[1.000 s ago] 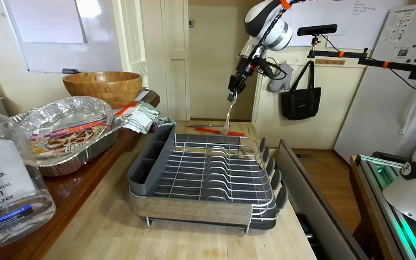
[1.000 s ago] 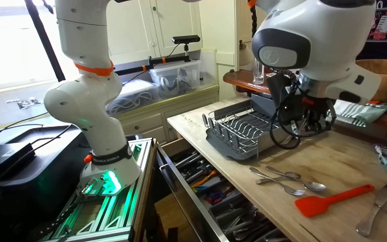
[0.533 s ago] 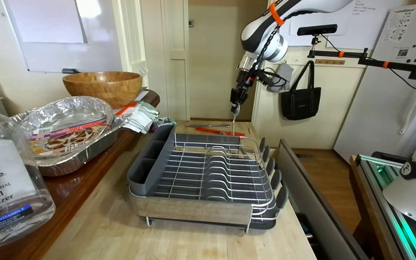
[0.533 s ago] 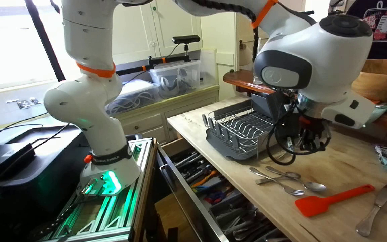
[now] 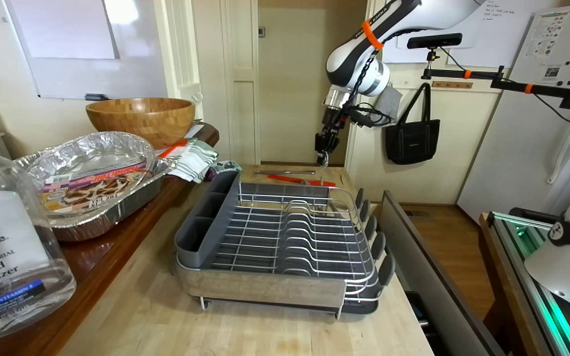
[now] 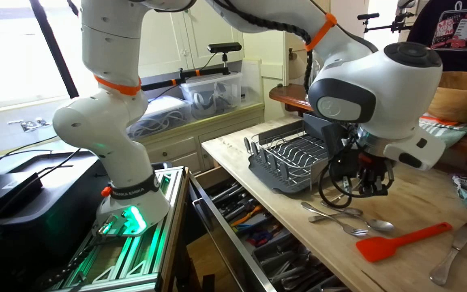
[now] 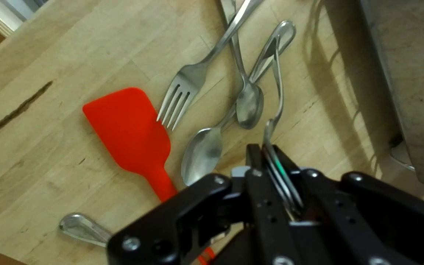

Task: Take the fork off the drying rack and place it on the counter top with the other cutlery

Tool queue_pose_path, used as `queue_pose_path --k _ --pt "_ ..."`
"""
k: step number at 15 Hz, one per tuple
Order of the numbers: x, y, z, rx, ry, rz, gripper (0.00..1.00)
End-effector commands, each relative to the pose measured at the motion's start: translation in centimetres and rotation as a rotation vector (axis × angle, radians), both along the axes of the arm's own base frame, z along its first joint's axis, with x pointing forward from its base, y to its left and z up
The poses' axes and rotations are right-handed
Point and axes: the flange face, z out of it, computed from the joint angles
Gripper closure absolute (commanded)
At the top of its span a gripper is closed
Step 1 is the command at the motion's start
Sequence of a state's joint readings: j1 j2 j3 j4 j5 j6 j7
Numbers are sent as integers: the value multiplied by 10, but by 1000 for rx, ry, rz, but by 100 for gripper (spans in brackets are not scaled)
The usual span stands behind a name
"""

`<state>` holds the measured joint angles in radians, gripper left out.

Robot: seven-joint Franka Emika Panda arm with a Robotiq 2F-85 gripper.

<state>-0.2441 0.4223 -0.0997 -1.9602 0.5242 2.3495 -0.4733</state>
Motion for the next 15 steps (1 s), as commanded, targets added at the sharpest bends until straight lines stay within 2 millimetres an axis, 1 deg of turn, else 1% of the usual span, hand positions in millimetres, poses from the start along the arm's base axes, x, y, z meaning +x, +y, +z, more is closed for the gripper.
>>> queue_pose_path --k 1,4,8,13,15 --pt "4 -9 -15 -27 23 -29 98" --pt "7 -15 -23 -46 45 -47 98" --pt "8 -25 -45 -79 70 -71 98" --pt "16 -25 -50 -76 67 -87 98" --pt "17 -24 -55 -74 75 -86 98"
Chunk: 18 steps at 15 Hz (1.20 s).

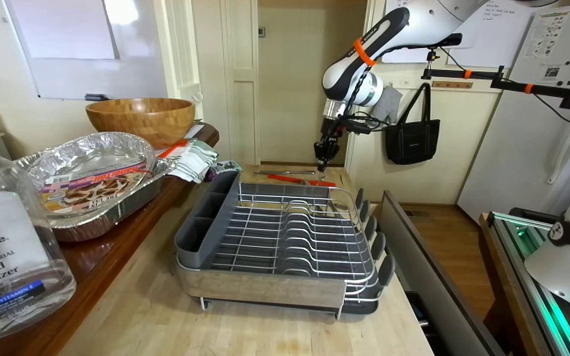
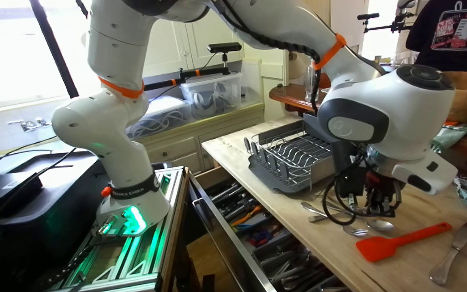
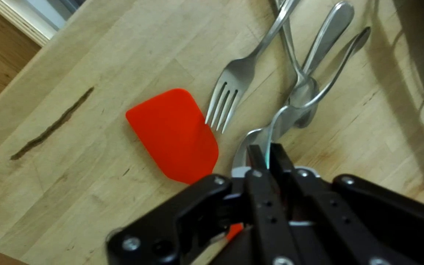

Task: Take the fork off the drying rack and place it on the counter top with the other cutlery

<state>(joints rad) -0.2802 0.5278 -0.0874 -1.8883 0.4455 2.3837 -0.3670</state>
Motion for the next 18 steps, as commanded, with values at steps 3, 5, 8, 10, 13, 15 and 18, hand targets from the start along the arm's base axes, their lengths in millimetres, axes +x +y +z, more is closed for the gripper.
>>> queue_pose_path --k 3,5,8,10,13,15,18 --pt "4 -2 -30 -17 28 -19 98" --pt "3 -3 -35 -11 31 -27 98" --pt "0 -3 -42 0 30 -38 98" --pt "-1 -4 -46 5 30 -43 98" --pt "-5 -4 -52 13 40 -50 98" --pt "-7 -5 -56 18 47 -58 98" --pt "-10 -6 -59 23 55 -67 98"
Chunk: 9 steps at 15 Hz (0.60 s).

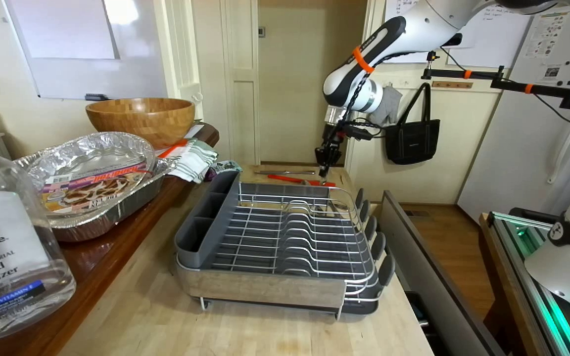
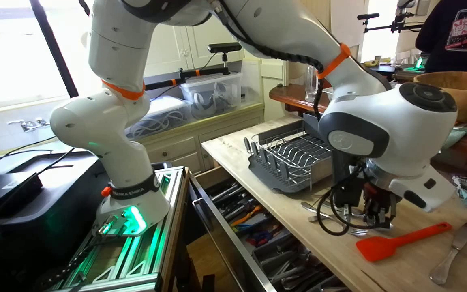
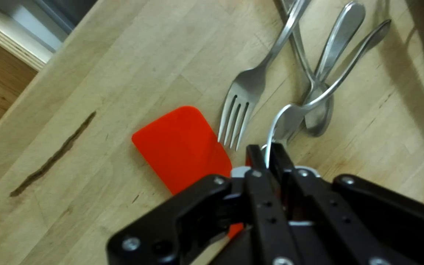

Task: Take the fork off the drying rack and place it on the counter top with the other cutlery

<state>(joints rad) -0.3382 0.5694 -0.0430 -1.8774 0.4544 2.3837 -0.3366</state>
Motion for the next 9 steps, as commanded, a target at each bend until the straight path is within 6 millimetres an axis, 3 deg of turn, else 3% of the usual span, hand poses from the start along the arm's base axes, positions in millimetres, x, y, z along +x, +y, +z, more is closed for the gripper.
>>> queue_pose_path --k 1,2,9 --pt "-7 3 -38 -10 31 -14 98" --pt "-8 3 -40 -7 37 -17 94" --pt "-14 0 -45 9 50 -40 96"
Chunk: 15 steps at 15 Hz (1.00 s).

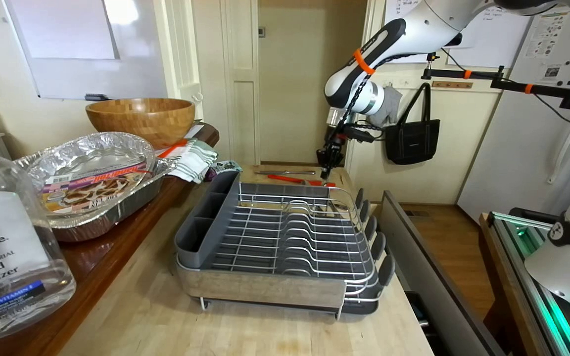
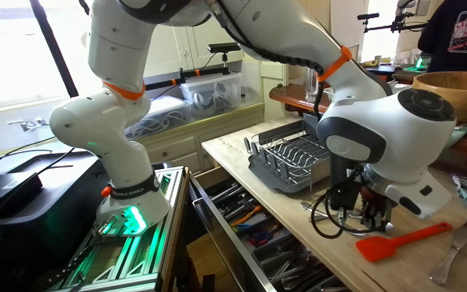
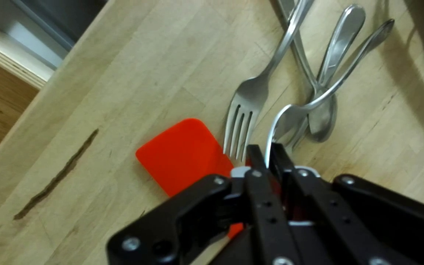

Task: Take the fork off the drying rack and place it on the counter top with the other cutlery

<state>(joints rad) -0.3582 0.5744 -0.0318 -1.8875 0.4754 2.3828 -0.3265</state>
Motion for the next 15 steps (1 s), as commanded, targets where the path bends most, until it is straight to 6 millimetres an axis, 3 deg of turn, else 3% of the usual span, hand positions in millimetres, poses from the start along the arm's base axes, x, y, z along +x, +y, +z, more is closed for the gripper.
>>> queue_pose_path --k 1,6,9,11,12,13,15 --pt "-9 4 -40 -13 47 -5 95" --pt "-14 3 -48 -4 76 -14 78" --pt "-20 6 -72 0 112 -12 75" --pt "-17 4 -67 -5 101 -13 73" --pt "-16 4 -66 -7 98 -12 67" --pt "-16 4 -65 -10 97 -9 48" --pt "-11 6 -59 -18 78 -1 39"
